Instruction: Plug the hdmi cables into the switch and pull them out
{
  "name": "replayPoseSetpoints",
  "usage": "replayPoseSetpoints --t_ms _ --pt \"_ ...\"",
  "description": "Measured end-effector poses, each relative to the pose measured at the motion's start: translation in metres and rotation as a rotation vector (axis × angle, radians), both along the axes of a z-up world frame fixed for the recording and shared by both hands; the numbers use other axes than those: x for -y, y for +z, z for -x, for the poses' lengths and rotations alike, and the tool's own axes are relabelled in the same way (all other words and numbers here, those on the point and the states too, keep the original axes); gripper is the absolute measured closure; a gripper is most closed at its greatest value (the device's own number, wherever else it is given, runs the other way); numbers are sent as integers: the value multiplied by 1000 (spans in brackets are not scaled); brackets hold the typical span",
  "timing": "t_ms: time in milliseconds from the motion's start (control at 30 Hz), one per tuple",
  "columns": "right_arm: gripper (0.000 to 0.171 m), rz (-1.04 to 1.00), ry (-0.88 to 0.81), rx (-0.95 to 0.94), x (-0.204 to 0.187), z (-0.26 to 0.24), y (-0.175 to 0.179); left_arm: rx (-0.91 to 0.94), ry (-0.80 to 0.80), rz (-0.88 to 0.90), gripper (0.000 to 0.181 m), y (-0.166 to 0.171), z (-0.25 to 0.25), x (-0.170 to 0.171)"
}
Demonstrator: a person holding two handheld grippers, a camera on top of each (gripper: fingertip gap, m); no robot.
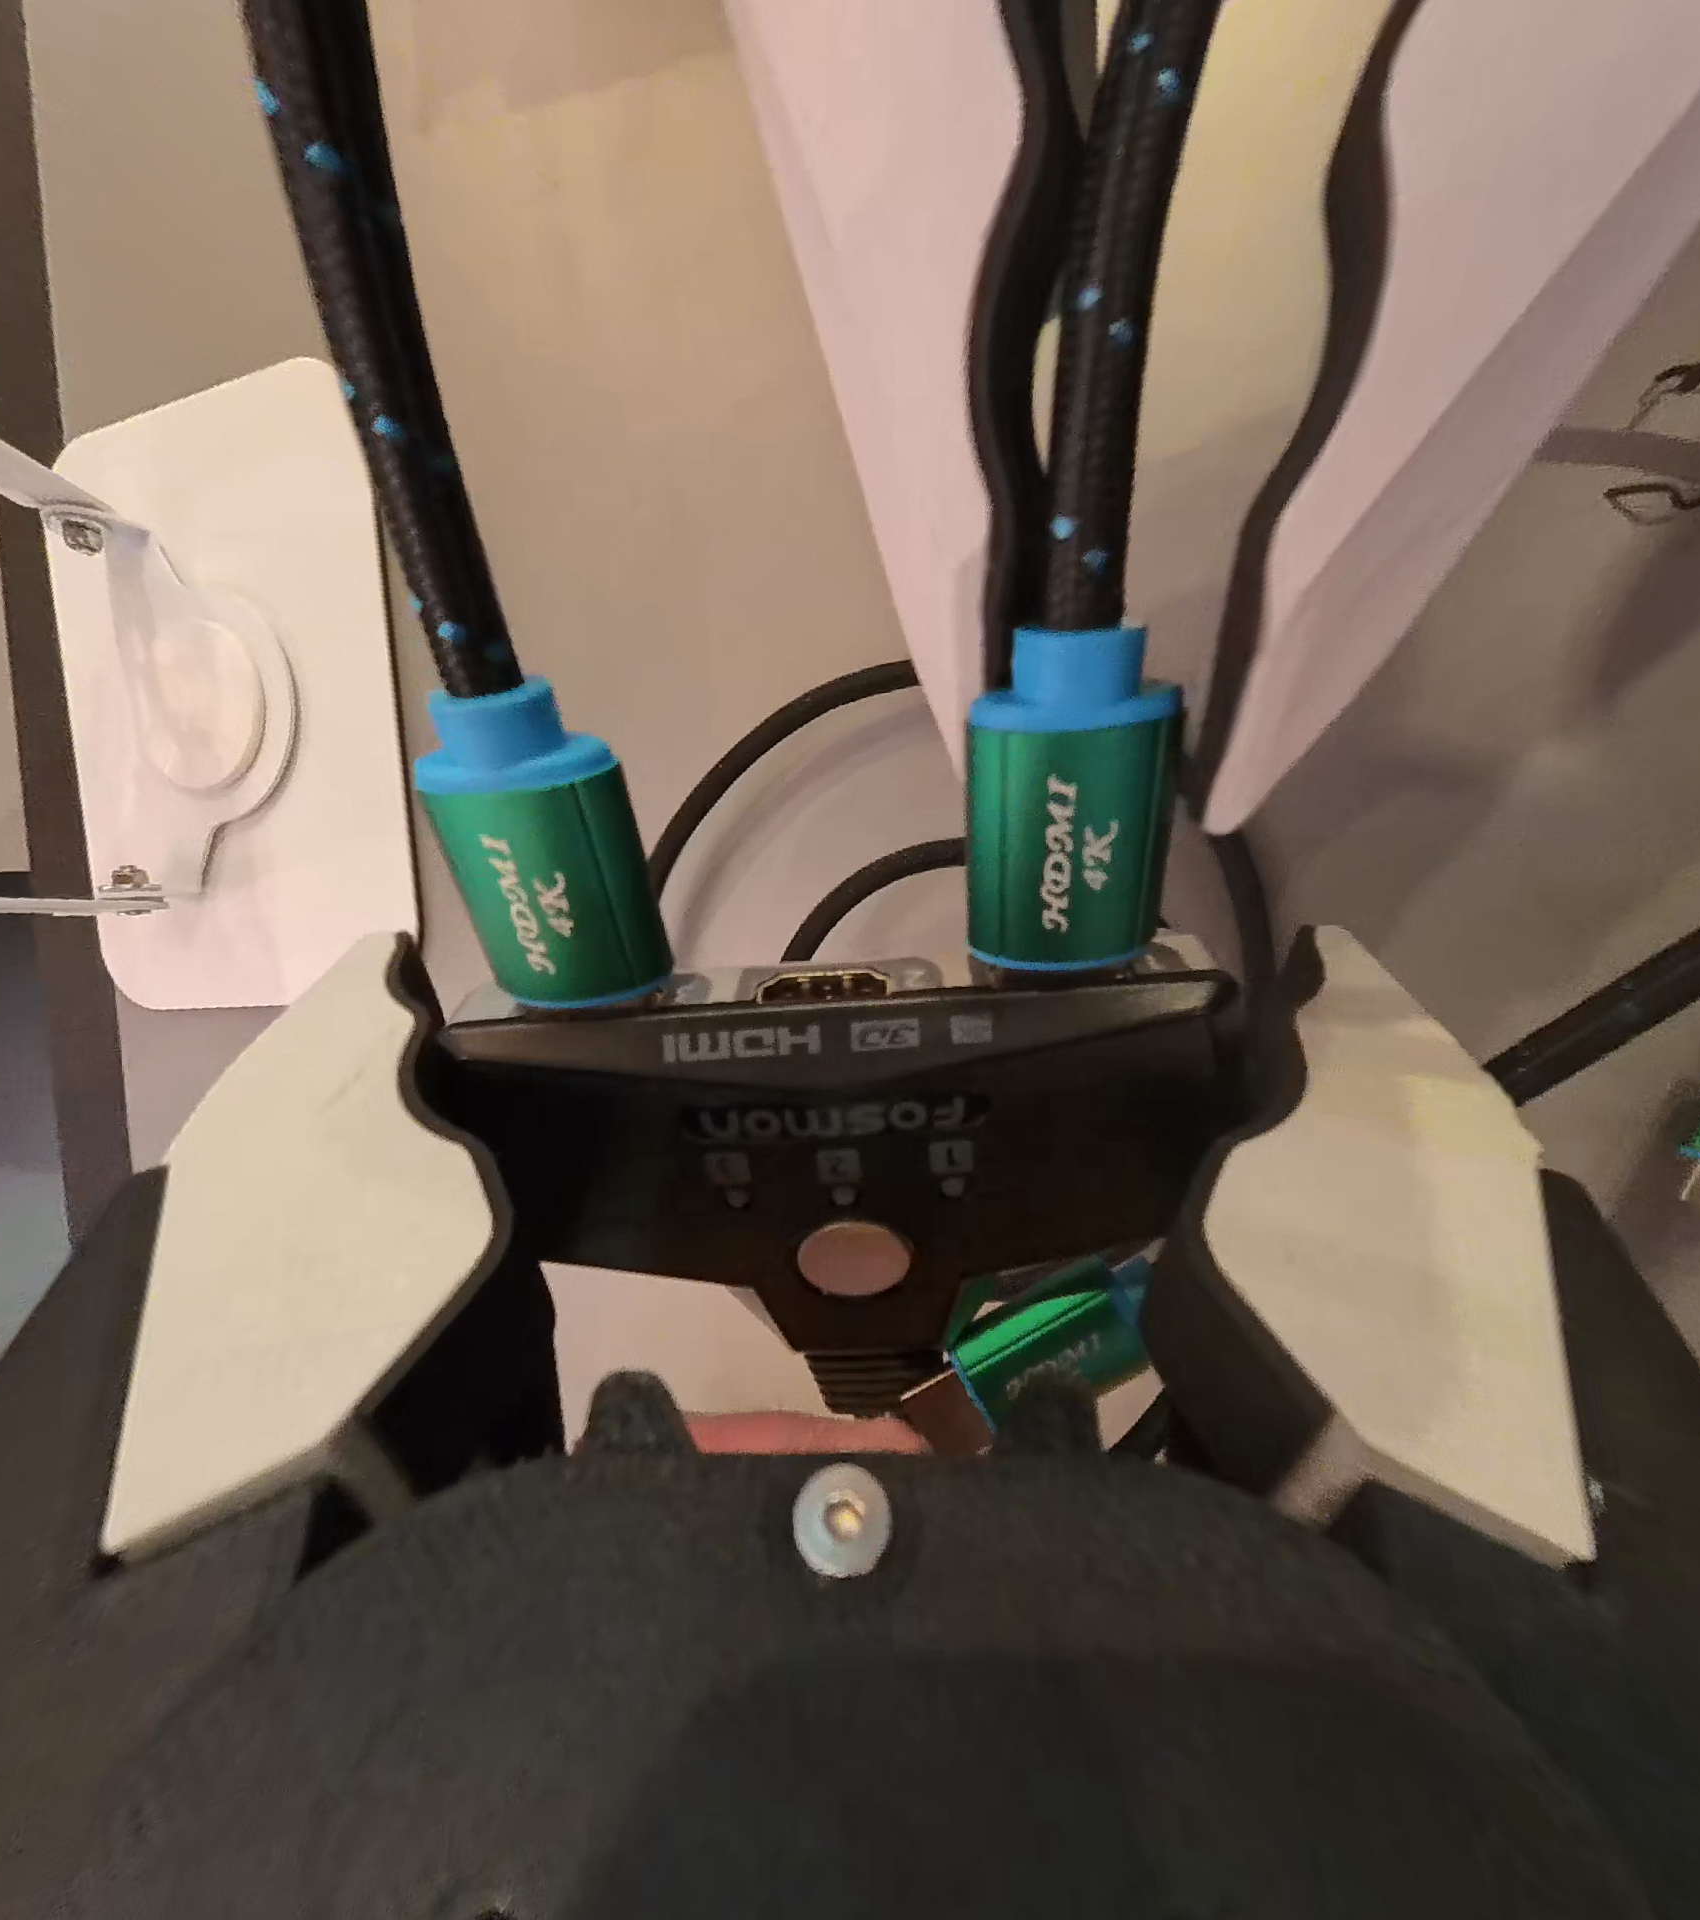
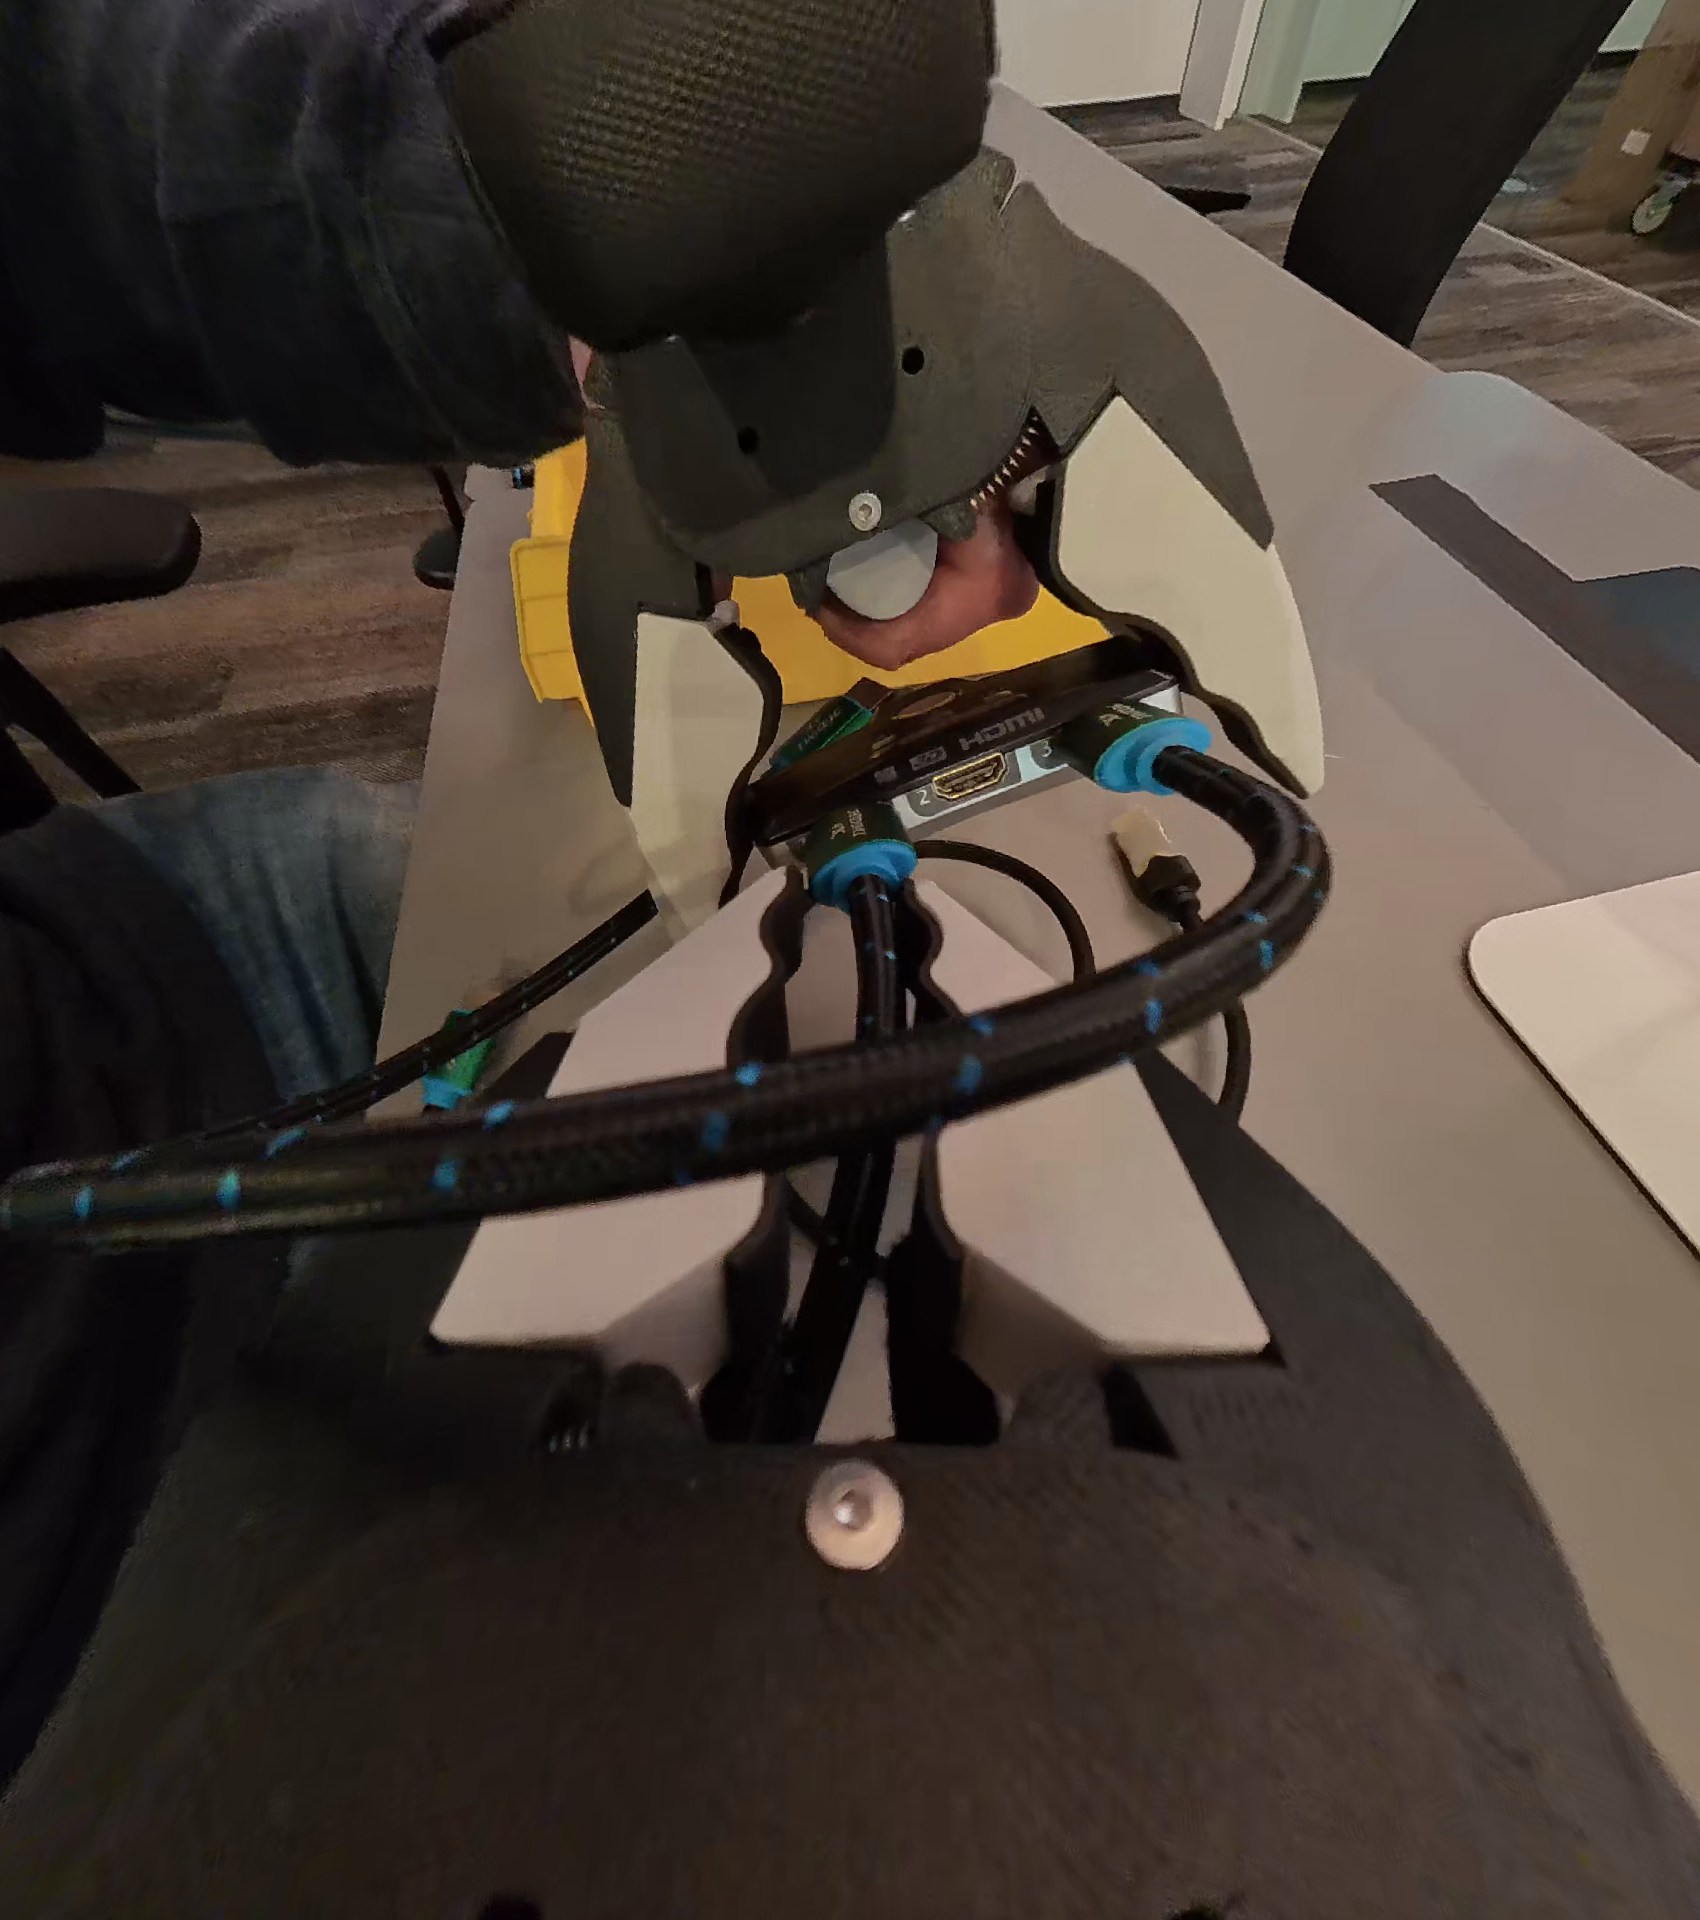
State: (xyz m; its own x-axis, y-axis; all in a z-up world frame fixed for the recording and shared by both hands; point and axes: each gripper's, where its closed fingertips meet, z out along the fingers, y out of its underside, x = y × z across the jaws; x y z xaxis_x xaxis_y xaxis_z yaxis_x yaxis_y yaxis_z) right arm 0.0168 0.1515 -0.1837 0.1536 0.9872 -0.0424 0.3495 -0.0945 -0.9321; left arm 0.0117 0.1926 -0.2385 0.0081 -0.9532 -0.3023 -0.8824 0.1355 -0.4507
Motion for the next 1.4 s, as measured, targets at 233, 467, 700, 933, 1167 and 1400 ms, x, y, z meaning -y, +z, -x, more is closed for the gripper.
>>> replayPoseSetpoints --t_ms 233,467,700,933,1167,1400 --pt "130 19 64 -119 2 -9 24 51 17 72 38 4 4 0" --pt "137 76 -29 -414 -35 -47 81 116 24 98 38 22 13 -3" --pt "130 110 -51 -434 -51 -34 77 130 6 119 38 30 23 0" --pt "137 128 -91 -429 -67 -49 68 132 -23 124 39 33 29 8" --pt "118 -33 -2 -210 -51 -4 44 118 -70 115 39 34 19 12" --pt "109 -93 52 -164 -45 21 44 112 -112 137 39 32 11 21"
